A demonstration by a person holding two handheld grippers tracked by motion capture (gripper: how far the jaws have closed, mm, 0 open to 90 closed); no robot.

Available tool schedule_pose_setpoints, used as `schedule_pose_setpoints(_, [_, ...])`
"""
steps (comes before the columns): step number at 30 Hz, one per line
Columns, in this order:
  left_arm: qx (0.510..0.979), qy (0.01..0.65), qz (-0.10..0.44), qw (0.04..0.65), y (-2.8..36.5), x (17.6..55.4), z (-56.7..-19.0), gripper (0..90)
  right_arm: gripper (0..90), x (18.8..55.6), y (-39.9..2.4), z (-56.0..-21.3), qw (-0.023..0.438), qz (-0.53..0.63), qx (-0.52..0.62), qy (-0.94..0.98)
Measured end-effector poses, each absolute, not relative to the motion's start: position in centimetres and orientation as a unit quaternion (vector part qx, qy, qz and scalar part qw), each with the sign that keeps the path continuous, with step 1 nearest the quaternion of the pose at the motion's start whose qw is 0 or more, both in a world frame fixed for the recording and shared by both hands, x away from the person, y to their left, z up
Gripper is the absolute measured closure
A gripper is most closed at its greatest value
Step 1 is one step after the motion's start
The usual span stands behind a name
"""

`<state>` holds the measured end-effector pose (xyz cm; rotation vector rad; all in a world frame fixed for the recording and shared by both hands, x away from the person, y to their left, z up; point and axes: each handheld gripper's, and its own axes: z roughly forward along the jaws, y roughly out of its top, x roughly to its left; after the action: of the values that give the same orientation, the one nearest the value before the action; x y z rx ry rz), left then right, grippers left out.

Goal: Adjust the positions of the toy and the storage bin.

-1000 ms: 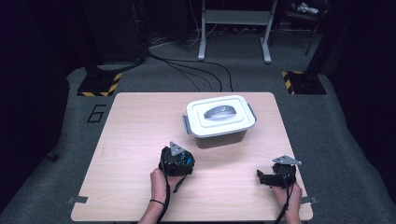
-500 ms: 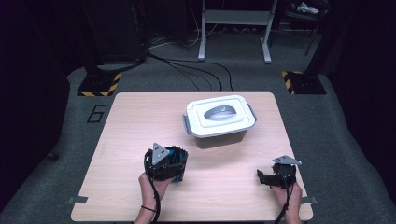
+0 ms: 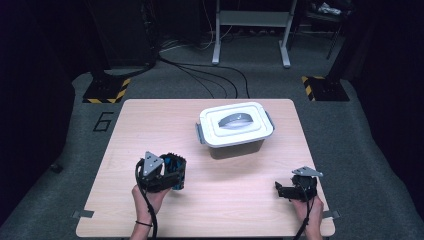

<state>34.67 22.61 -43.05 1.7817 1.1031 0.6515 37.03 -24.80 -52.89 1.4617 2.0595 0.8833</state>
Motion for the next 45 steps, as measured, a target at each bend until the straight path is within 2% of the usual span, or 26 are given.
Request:
schedule_pose_setpoints(19, [0.708,0.505,0.274,0.411,29.2,33.6,-43.2,25.0,3.8,37.0,-24.8,-52.9,0.231,0.321,0.531,0.749])
schedule_pose_setpoints(29, [0.716,0.517,0.264,0.387,30.6,33.8,-43.3,25.1,3.8,37.1,-24.8,-52.9,0.231,0.322,0.532,0.748])
schedule_pose_setpoints(39, [0.727,0.527,0.230,0.375,30.0,37.2,-44.3,25.0,3.8,37.0,-24.8,-52.9,0.231,0.321,0.531,0.749])
schedule_pose_setpoints(45, [0.751,0.533,0.196,0.336,29.1,40.4,-46.3,25.1,3.8,37.0,-24.8,-52.9,0.231,0.321,0.531,0.749])
